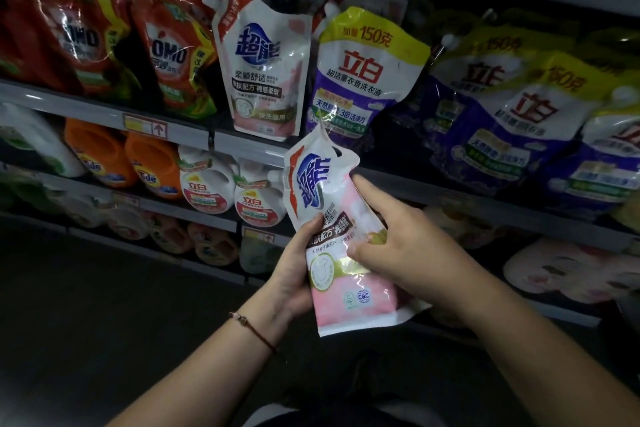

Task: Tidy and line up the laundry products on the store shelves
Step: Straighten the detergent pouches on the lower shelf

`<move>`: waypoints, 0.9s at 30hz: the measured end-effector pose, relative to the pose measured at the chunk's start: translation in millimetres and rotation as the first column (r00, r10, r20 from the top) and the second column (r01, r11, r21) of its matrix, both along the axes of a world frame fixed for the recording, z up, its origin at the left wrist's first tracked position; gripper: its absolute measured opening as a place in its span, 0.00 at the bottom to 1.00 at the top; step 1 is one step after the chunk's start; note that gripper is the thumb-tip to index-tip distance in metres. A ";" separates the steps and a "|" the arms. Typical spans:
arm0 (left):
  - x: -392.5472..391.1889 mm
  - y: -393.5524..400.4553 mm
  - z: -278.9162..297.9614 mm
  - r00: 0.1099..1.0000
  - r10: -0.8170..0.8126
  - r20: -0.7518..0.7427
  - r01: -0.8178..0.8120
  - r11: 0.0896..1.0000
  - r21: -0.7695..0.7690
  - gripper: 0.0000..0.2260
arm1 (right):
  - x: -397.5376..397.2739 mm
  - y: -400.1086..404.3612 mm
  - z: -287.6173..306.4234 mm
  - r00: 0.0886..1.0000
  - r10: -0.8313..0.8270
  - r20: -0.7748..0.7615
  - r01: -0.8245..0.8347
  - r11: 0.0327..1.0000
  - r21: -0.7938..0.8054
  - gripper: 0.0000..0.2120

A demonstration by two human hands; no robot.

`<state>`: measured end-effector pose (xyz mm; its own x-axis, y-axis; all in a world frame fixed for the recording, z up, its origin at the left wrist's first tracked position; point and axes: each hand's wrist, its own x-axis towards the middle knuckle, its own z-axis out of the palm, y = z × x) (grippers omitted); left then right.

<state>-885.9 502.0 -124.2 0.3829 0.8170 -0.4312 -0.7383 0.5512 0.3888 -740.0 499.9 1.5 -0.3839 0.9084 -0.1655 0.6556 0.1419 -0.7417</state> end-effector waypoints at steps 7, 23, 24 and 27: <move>1.6 -2.5 -6.0 0.997 -0.059 0.039 0.058 0.998 0.018 0.20 | -0.7 -13.4 -0.1 1.000 -0.024 0.007 0.024 1.000 -0.001 0.42; -30.9 13.1 14.0 0.679 0.321 -0.660 -0.120 0.936 0.332 0.14 | 14.4 50.6 -72.0 0.817 -0.424 -0.390 0.278 0.883 -0.379 0.14; -35.1 13.0 13.6 0.653 0.344 -0.675 -0.141 0.931 0.338 0.15 | 12.6 60.8 -71.9 0.783 -0.485 -0.390 0.311 0.848 -0.430 0.11; -52.5 16.1 16.0 0.595 0.398 -0.698 -0.197 0.914 0.354 0.16 | 6.9 98.1 -66.1 0.633 -0.655 -0.413 0.392 0.731 -0.559 0.04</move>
<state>-938.4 518.1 -108.3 -0.2690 0.9310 -0.2467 -0.2449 0.1816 0.9524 -733.1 597.9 -64.6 0.0026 0.8836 -0.4683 -0.0252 -0.4680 -0.8833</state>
